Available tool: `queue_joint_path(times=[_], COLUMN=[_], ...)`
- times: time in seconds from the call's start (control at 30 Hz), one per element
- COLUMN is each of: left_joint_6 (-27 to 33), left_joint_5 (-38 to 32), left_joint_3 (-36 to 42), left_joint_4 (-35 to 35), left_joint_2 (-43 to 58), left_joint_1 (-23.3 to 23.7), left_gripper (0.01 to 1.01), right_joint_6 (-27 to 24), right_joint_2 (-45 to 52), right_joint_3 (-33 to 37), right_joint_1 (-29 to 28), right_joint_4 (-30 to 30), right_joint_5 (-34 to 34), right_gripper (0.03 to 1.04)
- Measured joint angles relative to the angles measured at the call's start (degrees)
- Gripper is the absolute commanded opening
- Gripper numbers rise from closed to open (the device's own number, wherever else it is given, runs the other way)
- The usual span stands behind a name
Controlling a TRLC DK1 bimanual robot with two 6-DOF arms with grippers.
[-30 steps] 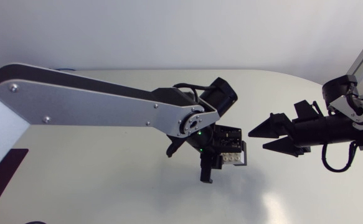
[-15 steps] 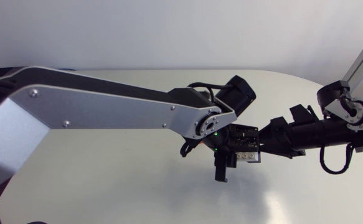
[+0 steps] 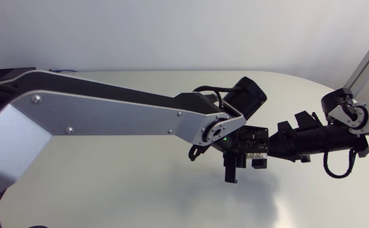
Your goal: Sort duplo bricks by size, large to the right and small to the left
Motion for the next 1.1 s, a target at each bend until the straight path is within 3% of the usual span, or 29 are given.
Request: queue_joint_path(times=[0.13,0.3,0.4,0.47,0.53,0.67,0.8,1.03,1.1], left_joint_6=[-0.39,-0.42,-0.63,-0.79,-0.81,-0.92,-1.95,-2.25,-2.30], left_joint_5=[-0.39,-0.42,-0.90,-1.11,-1.44,-2.91,-4.74,-7.08,-7.28], left_joint_3=[0.00,0.39,1.81,2.45,2.82,5.01,9.18,19.45,22.34], left_joint_4=[1.07,1.05,0.46,0.39,-0.07,-1.55,-4.00,-8.61,-9.27], left_joint_2=[0.00,0.52,2.01,2.86,3.43,5.51,8.74,15.45,17.16], left_joint_1=[0.00,0.00,0.00,0.00,0.00,0.00,0.00,-0.07,-0.13], left_gripper=[0.320,0.320,0.323,0.325,0.341,0.390,0.520,0.741,0.752], right_joint_6=[0.00,0.04,0.04,0.09,0.24,0.24,0.24,0.00,-0.04], right_joint_2=[2.69,3.43,5.62,7.54,9.55,12.70,11.63,-2.84,-5.18], right_joint_3=[0.00,0.17,1.29,2.16,3.19,5.11,4.96,0.92,0.28], right_joint_1=[-2.69,-4.52,-5.16,-5.27,-5.49,-5.92,-6.78,-7.76,-7.76], right_joint_4=[0.77,8.17,10.45,11.41,11.98,12.17,12.20,11.93,11.56], right_joint_5=[3.30,11.43,14.21,16.06,17.53,18.47,17.88,13.86,12.76], right_gripper=[0.23,0.25,0.32,0.49,0.58,1.00,1.00,1.00,1.00])
